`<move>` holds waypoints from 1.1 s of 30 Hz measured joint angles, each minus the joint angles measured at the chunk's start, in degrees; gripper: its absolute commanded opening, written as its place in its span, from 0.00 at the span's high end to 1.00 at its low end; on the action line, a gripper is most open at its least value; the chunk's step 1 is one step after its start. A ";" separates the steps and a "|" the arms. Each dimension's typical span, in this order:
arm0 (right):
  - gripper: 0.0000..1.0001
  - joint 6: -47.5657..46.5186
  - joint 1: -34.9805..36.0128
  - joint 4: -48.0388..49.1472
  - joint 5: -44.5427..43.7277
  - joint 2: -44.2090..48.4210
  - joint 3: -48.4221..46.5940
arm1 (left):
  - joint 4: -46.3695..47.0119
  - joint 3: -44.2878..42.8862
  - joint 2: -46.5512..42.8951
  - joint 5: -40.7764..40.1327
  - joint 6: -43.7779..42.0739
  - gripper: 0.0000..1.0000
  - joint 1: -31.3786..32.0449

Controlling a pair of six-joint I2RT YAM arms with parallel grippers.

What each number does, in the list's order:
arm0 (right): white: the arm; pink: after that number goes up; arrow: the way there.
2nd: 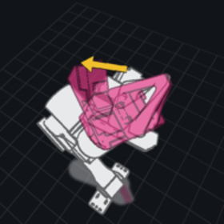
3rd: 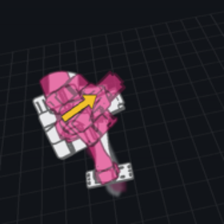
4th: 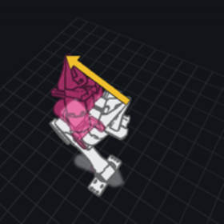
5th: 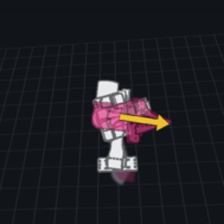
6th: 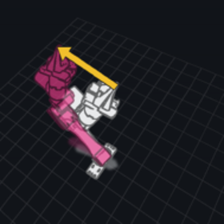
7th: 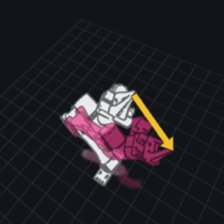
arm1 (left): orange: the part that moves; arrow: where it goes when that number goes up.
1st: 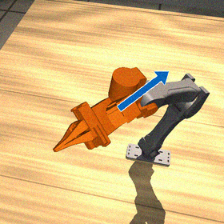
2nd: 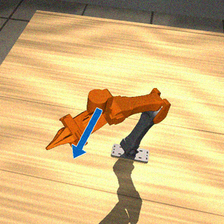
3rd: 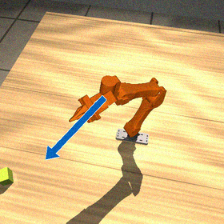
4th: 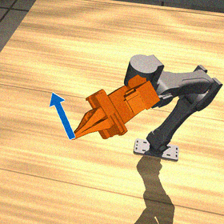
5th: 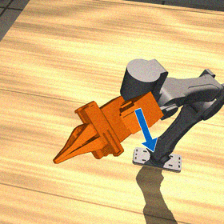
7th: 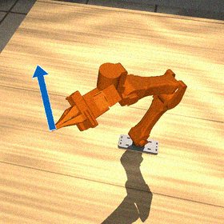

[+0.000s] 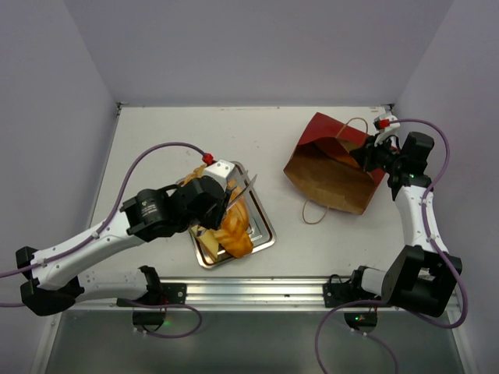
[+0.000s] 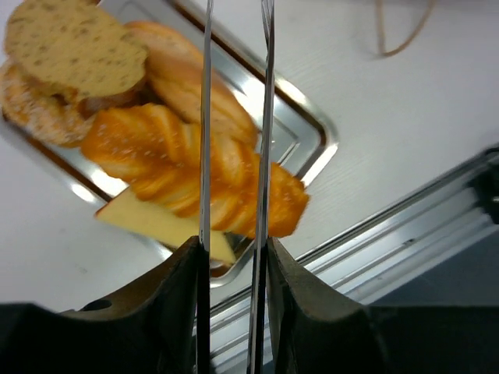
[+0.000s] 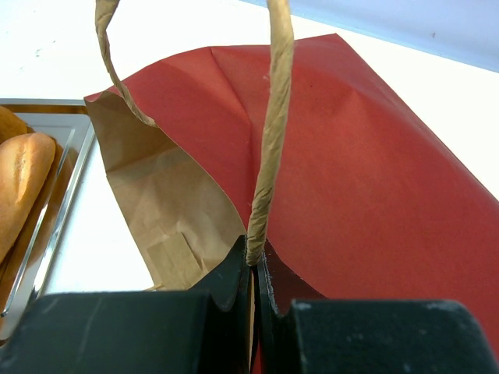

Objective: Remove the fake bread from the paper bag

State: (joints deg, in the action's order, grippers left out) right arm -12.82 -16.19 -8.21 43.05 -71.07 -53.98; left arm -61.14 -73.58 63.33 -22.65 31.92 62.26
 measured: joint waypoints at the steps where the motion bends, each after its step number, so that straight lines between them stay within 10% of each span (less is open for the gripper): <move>1: 0.97 0.02 0.00 0.00 0.00 0.00 0.00 | 2.43 0.70 -0.74 1.86 0.00 0.60 -0.02; 9: 0.97 0.17 -0.02 0.00 0.00 0.00 0.00 | 32.74 14.88 0.13 22.75 6.29 0.61 -0.11; 20: 0.99 2.36 0.00 0.46 0.13 1.09 0.96 | 77.96 21.84 23.80 32.79 29.81 0.61 -4.42; 33: 1.00 4.46 1.62 2.69 -0.74 1.11 1.95 | 88.04 9.81 46.93 29.49 45.57 0.60 -7.91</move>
State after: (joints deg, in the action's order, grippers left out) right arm -8.36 -14.57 -5.52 42.30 -69.95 -52.03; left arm 26.89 -63.77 110.26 6.83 77.49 54.35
